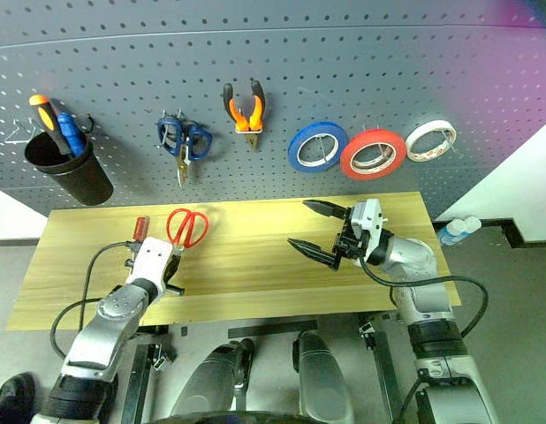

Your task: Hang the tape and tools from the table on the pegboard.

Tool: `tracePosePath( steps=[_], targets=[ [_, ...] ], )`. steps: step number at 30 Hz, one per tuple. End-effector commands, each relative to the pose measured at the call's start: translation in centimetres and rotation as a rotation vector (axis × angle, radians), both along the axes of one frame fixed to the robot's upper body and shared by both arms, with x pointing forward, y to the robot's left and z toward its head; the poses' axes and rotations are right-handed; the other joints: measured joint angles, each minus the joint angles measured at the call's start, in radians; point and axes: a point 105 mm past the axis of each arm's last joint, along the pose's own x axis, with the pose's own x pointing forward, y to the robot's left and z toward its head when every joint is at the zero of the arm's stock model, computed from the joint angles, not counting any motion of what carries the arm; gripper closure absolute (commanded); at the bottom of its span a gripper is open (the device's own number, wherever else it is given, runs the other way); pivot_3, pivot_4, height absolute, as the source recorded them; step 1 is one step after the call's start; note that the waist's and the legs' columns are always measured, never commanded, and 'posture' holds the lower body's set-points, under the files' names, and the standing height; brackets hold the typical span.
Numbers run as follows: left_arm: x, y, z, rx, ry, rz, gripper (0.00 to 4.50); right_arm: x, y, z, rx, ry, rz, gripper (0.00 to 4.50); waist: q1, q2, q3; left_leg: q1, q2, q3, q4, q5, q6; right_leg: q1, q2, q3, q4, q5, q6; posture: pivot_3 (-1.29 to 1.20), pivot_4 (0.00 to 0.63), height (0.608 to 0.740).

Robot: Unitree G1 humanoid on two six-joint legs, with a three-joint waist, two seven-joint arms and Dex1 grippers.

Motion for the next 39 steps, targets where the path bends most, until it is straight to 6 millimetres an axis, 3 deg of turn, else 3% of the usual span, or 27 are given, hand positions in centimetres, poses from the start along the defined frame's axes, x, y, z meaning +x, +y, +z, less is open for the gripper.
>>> tracePosePath(
  steps=[1,7,16,24,31,39],
  targets=[
    [0.0,-0.3,3.0,0.042,-0.163,-0.094,4.24,-0.8,-0.5,1.2,0.035,-0.032,0.075,0.0,0.0,0.0,0.0,0.0,0.0,0.0,0.0,0.0,0.0,0.0,0.0,0.0,0.0,0.0,0.0,-0.05,0.263,0.74],
    [-0.6,0.0,4.7,0.074,-0.33,-0.157,4.24,-2.3,-0.2,0.4,0.001,-0.008,0.183,0.0,0.001,0.0,0.0,0.0,0.0,0.0,0.0,0.0,0.0,0.0,0.0,0.0,-0.001,0.0,0.0,-0.05,0.247,0.74],
    [-2.4,-0.4,6.5,0.077,-0.517,-0.218,4.24,-1.5,-1.0,0.8,0.017,-0.044,0.153,0.0,0.001,0.0,0.0,0.0,0.0,0.001,0.0,0.0,0.0,0.0,0.0,0.0,-0.001,0.0,0.0,-0.05,0.226,0.74],
    [-4.1,-1.8,8.7,0.208,-0.696,-0.314,4.24,-0.9,-1.9,1.7,0.198,0.012,0.103,0.0,0.001,0.0,-0.001,0.0,0.0,0.001,0.0,0.0,0.0,0.0,0.0,0.0,0.0,0.0,0.0,-0.05,0.203,0.74],
    [-3.8,-1.5,10.2,0.328,-0.814,-0.311,4.24,-0.7,-2.0,1.7,0.3,0.037,0.069,0.0,0.001,0.0,-0.003,0.0,0.0,0.001,0.001,0.0,0.0,0.0,0.0,0.0,0.001,0.0,0.0,-0.05,0.178,0.74],
    [-3.0,0.1,10.2,0.336,-0.85,-0.286,4.24,-0.8,-2.4,1.7,0.362,0.053,0.053,0.0,0.001,0.002,-0.014,0.0,0.0,0.001,0.001,0.0,0.0,0.0,0.0,0.0,0.001,0.0,0.0,-0.05,0.167,0.74]
  ],
)
